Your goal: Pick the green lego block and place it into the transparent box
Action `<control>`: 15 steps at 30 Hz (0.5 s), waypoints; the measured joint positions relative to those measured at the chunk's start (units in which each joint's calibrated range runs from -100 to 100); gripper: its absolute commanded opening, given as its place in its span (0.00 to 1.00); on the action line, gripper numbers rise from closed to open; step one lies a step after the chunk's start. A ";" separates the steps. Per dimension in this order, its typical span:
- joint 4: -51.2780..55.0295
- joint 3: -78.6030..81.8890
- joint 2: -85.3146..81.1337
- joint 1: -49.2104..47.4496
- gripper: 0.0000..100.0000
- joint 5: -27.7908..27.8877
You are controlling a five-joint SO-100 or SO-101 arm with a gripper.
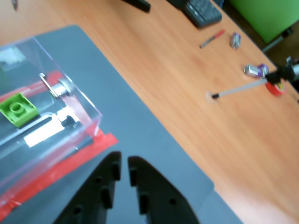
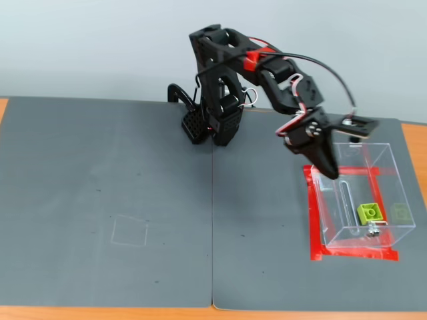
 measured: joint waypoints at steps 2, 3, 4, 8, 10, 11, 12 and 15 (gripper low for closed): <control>0.00 3.50 -2.21 2.58 0.02 0.00; 0.00 5.48 -3.48 3.83 0.02 0.00; 0.00 7.36 -4.76 5.67 0.02 0.00; 0.00 14.19 -10.96 9.80 0.02 -0.05; 0.00 17.51 -13.93 10.98 0.02 -0.05; 0.00 19.22 -15.46 11.94 0.02 -0.05; 0.00 20.84 -16.99 12.75 0.02 -0.05; 0.00 25.33 -21.24 15.40 0.02 -0.05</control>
